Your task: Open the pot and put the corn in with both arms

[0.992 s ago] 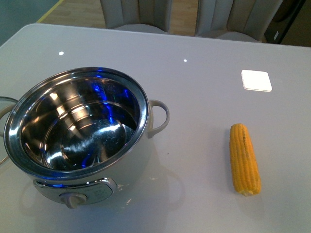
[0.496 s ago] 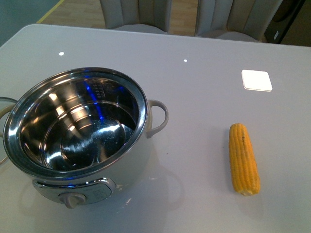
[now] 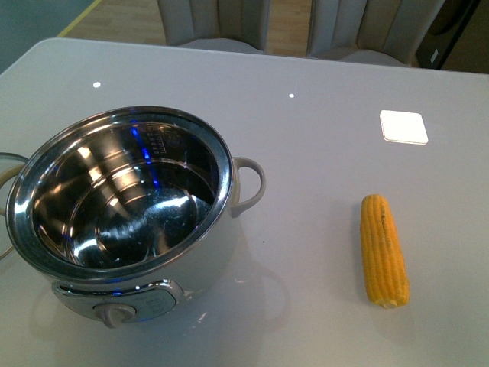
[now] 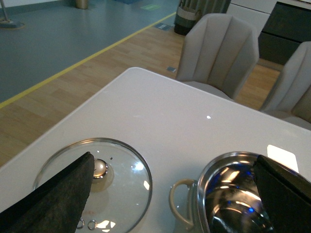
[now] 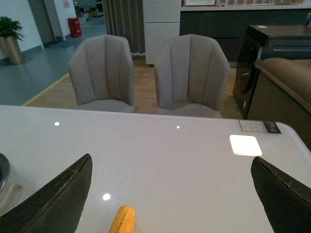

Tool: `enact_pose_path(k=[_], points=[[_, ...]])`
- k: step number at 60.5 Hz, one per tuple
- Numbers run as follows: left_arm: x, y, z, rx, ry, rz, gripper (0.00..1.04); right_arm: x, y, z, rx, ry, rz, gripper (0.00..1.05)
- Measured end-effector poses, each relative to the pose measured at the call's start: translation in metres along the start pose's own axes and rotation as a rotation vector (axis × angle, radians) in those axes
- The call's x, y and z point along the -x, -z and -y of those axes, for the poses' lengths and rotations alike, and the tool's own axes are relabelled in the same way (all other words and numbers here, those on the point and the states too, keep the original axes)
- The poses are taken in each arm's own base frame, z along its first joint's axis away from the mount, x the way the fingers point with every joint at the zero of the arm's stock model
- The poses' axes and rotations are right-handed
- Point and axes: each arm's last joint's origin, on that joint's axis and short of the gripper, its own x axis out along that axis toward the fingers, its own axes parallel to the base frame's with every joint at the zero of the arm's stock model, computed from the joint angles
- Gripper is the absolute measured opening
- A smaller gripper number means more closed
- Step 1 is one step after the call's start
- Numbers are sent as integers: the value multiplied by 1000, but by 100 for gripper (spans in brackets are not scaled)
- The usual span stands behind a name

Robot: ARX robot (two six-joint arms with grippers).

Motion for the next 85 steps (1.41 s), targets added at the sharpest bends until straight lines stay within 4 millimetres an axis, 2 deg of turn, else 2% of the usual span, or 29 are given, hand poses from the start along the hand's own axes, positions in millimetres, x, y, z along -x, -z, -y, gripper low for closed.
enact_pose_path(k=[17,19,26,49,54,75,85], points=[[0,1,0,3,1,-1,98,0,0,0,0,0,0,96],[0,2,0,-18,25,15,95,0,0,0,0,0,0,96],[4,-13,9,-153,74,201,73,0,0,0,0,0,0,96],[20,-8,29,-185,49,198,3,0,0,0,0,0,0,96],[22,-7,34,-193,89,197,4,0,0,0,0,0,0,96],[29,-5,33,-192,82,197,4,0,0,0,0,0,0,96],[39,-1,32,-192,82,192,4,0,0,0,0,0,0,96]])
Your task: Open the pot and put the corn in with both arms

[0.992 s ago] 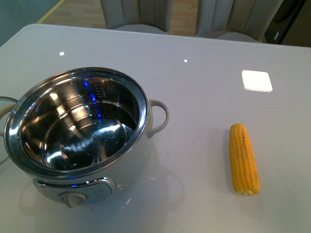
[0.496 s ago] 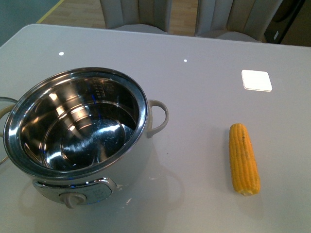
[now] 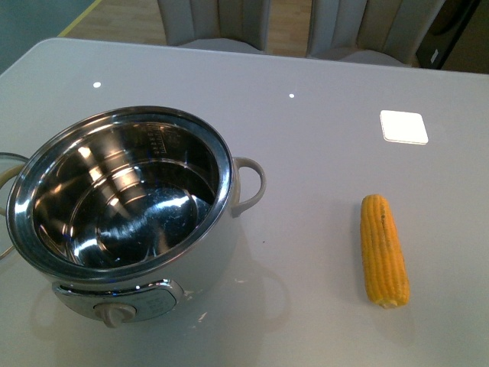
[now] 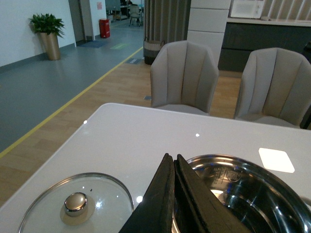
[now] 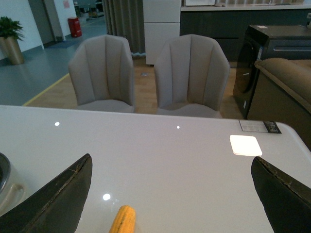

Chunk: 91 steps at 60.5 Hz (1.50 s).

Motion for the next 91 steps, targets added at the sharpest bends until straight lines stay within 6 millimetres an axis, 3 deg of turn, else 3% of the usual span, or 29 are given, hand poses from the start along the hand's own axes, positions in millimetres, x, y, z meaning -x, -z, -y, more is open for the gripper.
enact_pose_path(k=[12,28,30,36,42,52,67,79,91], points=[[0,0,0,0,0,2,4,0,0,0,0,0,0,96],[0,0,0,0,0,1,55,0,0,0,0,0,0,96],[0,0,0,0,0,2,64,-1,2,0,-33,29,-87,96],[0,0,0,0,2,3,83,-6,8,-1,-137,133,-566,96],[0,0,0,-1,0,3,100,-13,19,-5,-155,144,-699,96],[0,0,0,-2,0,3,98,-33,20,-16,-133,111,-711,96],[0,0,0,-2,0,3,98,-92,33,-48,-41,12,-786,96],[0,0,0,-2,0,3,98,-147,71,-65,49,19,-877,96],[0,0,0,-2,0,3,98,-180,115,-76,95,11,-975,96]])
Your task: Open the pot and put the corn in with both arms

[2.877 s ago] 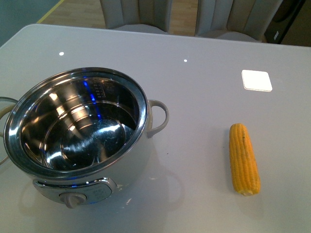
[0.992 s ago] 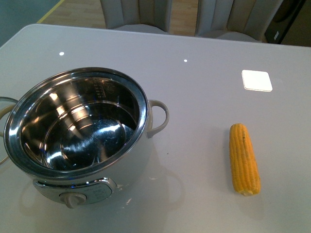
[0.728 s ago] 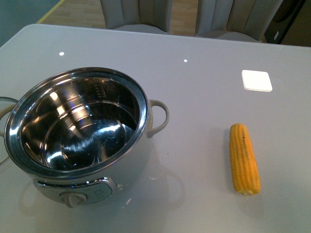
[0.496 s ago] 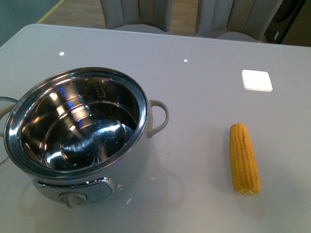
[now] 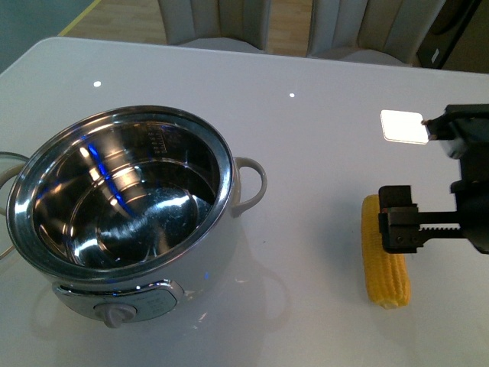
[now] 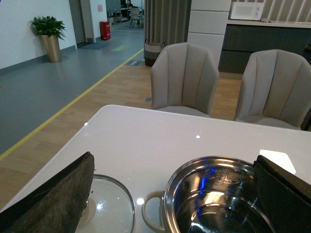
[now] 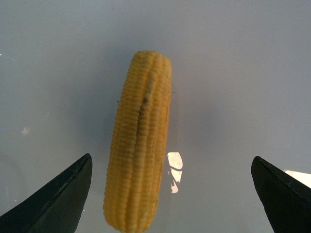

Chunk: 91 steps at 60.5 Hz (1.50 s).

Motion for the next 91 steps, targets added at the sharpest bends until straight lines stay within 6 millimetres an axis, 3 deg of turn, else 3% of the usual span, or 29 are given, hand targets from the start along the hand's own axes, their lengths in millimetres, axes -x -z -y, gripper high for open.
enact_pose_path(k=[13,22,47,68,82,91], points=[[0,0,0,0,0,0,98,-32,-8,-9,25,8,-26,96],[0,0,0,0,0,0,98,-54,3,-13,38,8,-82,96],[0,0,0,0,0,0,98,-65,18,-22,54,-19,-165,96],[0,0,0,0,0,0,98,-67,21,-24,53,-9,-184,43],[0,0,0,0,0,0,98,-63,15,-23,11,-45,-137,29],[0,0,0,0,0,0,98,-42,-9,-22,-76,-103,-39,24]])
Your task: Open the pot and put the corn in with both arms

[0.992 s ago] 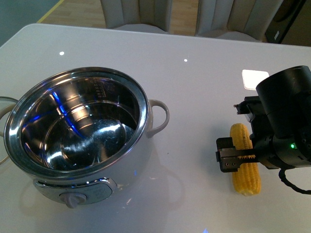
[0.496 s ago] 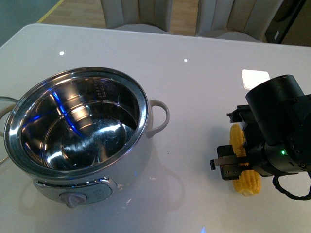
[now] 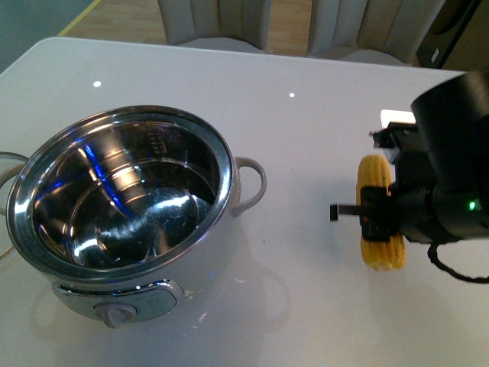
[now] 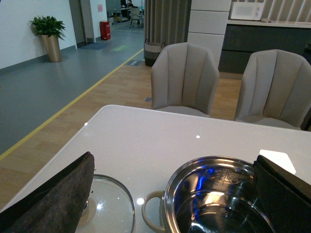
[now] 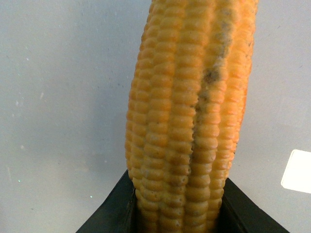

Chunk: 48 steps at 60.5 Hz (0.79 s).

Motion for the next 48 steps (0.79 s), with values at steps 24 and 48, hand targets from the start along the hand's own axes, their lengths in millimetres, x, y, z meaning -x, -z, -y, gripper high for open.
enact_pose_path(k=[24,48], points=[[0,0,0,0,0,0,98,63,-81,-47,-194,-251,247,23],[0,0,0,0,0,0,98,71,-94,-114,-234,-444,194,23]])
